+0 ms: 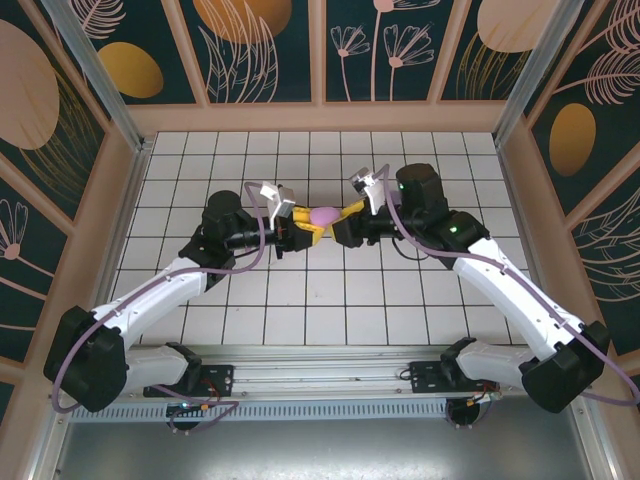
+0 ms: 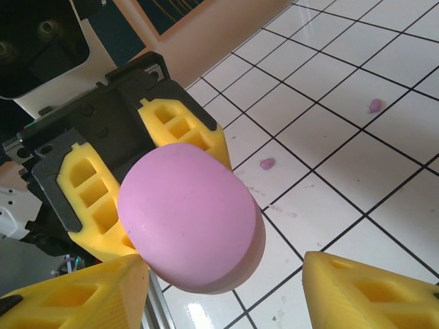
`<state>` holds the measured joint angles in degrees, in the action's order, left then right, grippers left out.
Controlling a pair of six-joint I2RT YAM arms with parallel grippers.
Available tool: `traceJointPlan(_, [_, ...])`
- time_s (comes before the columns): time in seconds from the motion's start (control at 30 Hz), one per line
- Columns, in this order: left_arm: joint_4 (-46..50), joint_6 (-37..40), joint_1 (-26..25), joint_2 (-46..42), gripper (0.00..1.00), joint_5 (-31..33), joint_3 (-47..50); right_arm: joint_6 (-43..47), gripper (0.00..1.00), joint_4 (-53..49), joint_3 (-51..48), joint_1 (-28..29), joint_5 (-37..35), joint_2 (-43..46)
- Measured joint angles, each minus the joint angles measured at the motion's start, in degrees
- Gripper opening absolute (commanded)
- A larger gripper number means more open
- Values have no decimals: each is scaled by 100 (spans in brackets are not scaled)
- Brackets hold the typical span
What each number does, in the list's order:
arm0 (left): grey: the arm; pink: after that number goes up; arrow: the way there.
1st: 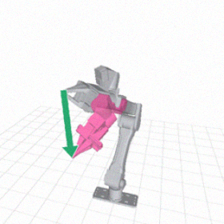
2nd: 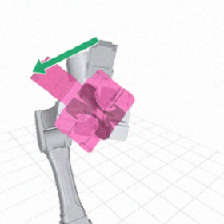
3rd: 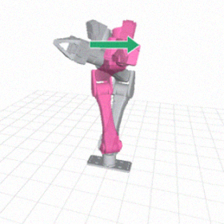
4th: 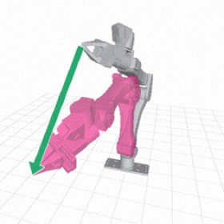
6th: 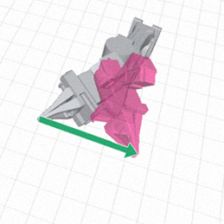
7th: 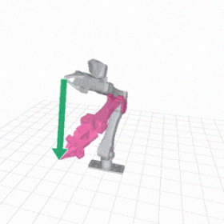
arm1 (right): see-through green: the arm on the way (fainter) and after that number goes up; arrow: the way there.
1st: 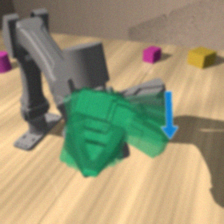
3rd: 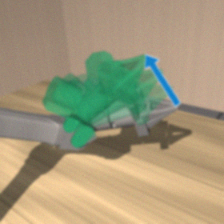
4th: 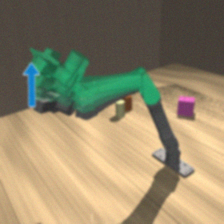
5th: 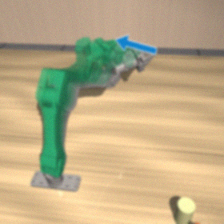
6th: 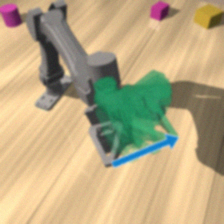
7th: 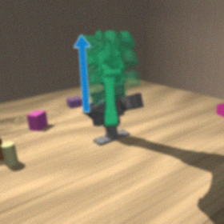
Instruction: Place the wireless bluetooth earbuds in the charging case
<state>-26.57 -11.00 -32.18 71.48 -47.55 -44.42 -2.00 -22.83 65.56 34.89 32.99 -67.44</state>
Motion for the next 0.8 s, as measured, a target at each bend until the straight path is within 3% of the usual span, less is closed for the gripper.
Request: traceJointPlan(0.8, [310,33,-7,39,8,-85,-4,-428,60,616,227,-28,-868,-240])
